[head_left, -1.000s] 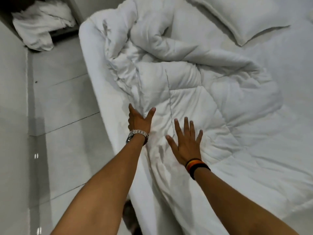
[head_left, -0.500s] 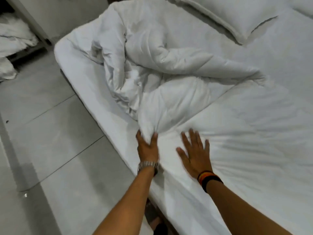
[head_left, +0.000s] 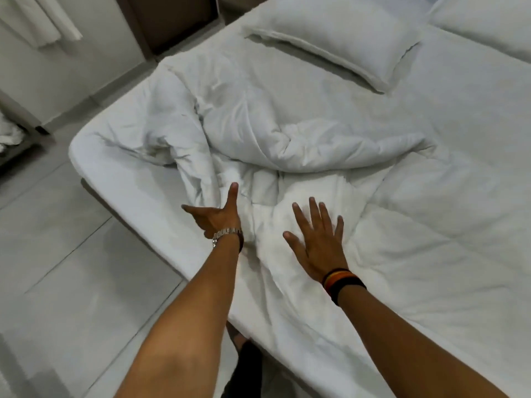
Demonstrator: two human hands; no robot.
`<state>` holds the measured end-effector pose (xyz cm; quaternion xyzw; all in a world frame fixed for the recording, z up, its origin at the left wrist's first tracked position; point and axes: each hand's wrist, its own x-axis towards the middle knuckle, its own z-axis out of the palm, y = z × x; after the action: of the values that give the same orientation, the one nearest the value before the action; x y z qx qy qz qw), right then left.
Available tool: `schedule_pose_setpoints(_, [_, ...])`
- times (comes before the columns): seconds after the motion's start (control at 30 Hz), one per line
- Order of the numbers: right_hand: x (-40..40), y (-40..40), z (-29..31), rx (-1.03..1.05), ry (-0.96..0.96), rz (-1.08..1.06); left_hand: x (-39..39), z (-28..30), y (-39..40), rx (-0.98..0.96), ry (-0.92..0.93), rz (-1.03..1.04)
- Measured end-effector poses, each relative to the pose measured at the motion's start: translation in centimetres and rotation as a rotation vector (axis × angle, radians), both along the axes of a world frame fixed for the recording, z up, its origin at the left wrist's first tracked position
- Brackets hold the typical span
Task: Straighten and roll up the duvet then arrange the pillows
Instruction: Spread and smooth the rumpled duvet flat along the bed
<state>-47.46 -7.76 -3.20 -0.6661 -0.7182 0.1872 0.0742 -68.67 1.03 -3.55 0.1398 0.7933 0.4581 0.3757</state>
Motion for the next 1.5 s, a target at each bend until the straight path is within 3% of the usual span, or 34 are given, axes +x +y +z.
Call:
schedule_pose_setpoints(0.13, [-5.0, 6.2, -2.8, -0.093, -0.102, -0.076, -3.2, -2.4, 9.2, -0.097, -0.074, -0.075])
schedule_pose_setpoints(0.23, [-7.6, 8.3, -4.2, -0.161, -0.138, -0.149, -7.1, -3.7, 11.4, -0.045, -0.034, -0.163])
schedule_pose_setpoints(0.4, [-10.3, 8.1, -3.4, -0.167, -0.08, -0.22, -17.8, -1.6, 10.5, 0.23, 0.202, -0.208])
schedule_pose_setpoints(0.5, [-12.4, 7.3, -3.1, -0.38, -0.095, -0.141, -27.0, 1.3, 10.1, 0.255, 0.34, -0.236])
schedule_pose_setpoints(0.6, [-15.8, 6.3, -3.0, -0.505, -0.055, -0.181, -30.5, 3.5, 9.8, 0.122, 0.263, -0.391])
schedule_pose_setpoints(0.7, [-20.6, 7.6, -1.6, -0.355, 0.024, -0.132, -29.1, 4.2, 10.2, 0.028, 0.237, -0.527])
schedule_pose_setpoints(0.8, [-24.4, 10.7, 0.6, -0.133, 0.02, -0.051, -29.4, 5.1, 12.9, 0.079, 0.125, -0.497])
schedule_pose_setpoints(0.87, [-26.6, 15.1, 2.2, -0.039, 0.049, -0.053, -31.0, 5.9, 17.3, 0.138, 0.036, -0.421])
schedule_pose_setpoints(0.97, [-30.5, 22.6, 3.6, 0.042, 0.081, -0.095, -34.5, 6.2, 25.4, 0.053, -0.271, -0.084])
schedule_pose_setpoints(1.2, [-40.9, 37.0, 1.2, -0.046, 0.181, -0.111, -39.2, 1.1, 37.5, -0.215, -0.302, -0.056])
schedule_pose_setpoints(1.4, [-43.3, 37.5, -0.6, -0.045, 0.118, -0.154, -39.9, -2.8, 42.5, -0.295, -0.4, -0.047])
schedule_pose_setpoints(1.5, [-43.2, 37.9, -0.3, -0.091, 0.09, -0.149, -42.7, -2.9, 43.3, -0.246, -0.329, -0.169])
